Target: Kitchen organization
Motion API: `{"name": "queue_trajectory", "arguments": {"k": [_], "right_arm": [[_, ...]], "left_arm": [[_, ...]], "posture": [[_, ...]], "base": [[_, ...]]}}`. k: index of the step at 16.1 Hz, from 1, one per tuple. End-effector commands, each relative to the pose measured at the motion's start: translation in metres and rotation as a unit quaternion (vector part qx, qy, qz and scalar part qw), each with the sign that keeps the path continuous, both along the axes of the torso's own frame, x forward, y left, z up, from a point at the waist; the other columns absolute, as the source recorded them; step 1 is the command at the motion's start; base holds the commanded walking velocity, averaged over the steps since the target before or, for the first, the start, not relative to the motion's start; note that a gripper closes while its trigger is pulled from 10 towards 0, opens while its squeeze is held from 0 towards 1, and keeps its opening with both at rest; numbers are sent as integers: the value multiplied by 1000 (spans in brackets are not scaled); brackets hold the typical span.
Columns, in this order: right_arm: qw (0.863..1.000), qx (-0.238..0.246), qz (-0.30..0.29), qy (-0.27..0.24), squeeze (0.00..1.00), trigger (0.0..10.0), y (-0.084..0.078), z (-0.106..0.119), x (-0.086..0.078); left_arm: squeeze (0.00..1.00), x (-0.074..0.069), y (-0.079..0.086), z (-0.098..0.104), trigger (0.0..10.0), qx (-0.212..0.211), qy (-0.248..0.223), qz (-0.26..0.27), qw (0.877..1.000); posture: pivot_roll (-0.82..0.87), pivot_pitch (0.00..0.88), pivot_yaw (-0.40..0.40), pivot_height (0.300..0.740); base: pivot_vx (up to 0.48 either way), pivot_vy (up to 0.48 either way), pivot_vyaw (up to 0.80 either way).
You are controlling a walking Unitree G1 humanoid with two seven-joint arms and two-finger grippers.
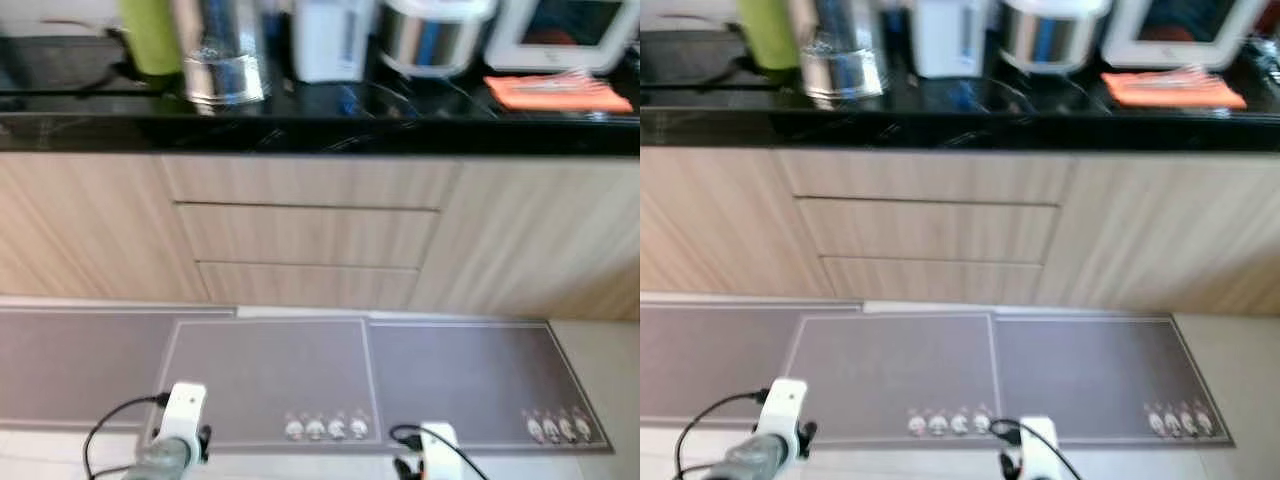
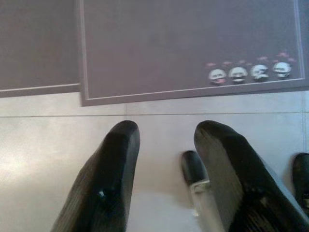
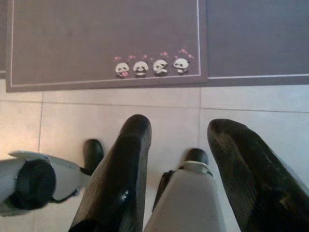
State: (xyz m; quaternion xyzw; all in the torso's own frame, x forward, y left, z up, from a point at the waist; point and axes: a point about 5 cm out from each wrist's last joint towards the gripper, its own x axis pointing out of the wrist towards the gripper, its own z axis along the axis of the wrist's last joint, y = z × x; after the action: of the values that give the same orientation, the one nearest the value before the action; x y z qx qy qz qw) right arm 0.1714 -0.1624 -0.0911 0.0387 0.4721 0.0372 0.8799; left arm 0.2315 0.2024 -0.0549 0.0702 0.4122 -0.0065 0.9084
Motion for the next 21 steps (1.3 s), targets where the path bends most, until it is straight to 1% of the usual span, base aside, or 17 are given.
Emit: {"name": "queue_trajectory", "arguments": {"k": [1,2,3,4,6,7,9,12,16,19,21], "right_arm": [[1000,-16,5,-2,0,10000,-3,2,4],[1000,-20,15,-1,0,10000,4,3,8],[1000,-16,14,-1,0,10000,8,3,9],[1000,-9,-7,1,0,10000,-1,2,5],[1000,-10,-10,0,0,10000,-4,2,5],[1000,-9,-11,2,0,10000,-9,1,2],[1000,-11,-12,3,0,10000,-11,1,1],[1000,-10,-16,4,0,10000,-11,1,0],[1000,-6,-17,5,0,10000,-8,0,0],[1000,-1,-19,2,0,10000,-5,1,2],[1000,0,-23,-1,0,10000,-5,2,4]], "left_arm": [[0,-5,-1,-3,10000,3,10,-6,1000],[0,-5,-1,-4,10000,2,10,-7,1000],[0,-5,-2,-4,10000,2,10,-8,1000],[0,-5,-2,-4,10000,1,9,-8,1000],[0,-4,-3,-3,10000,1,8,-9,1000],[0,-4,-4,-3,10000,0,8,-11,1000],[0,-5,-4,-4,10000,1,10,-13,1000],[0,-8,-6,-6,10000,1,16,-17,1000],[0,-8,-7,-6,10000,3,16,-26,1000],[0,-8,-3,-6,10000,9,18,-32,999],[0,-5,-2,-4,10000,11,16,-36,999]], "posture": [[-34,0,-10,740],[-33,0,-14,740],[-33,0,-15,740],[-32,0,-16,740],[-37,0,-21,740],[-41,0,-23,740],[-55,0,-21,740],[-68,0,-10,740],[-66,0,-1,740],[-77,0,21,740],[-79,0,26,740]], "base": [[0,-322,0],[0,-319,800],[0,-322,800],[0,-319,0],[0,-319,0],[0,-319,0],[0,-319,0],[0,-319,0],[0,-318,0],[0,-317,0],[0,-321,0]]}}
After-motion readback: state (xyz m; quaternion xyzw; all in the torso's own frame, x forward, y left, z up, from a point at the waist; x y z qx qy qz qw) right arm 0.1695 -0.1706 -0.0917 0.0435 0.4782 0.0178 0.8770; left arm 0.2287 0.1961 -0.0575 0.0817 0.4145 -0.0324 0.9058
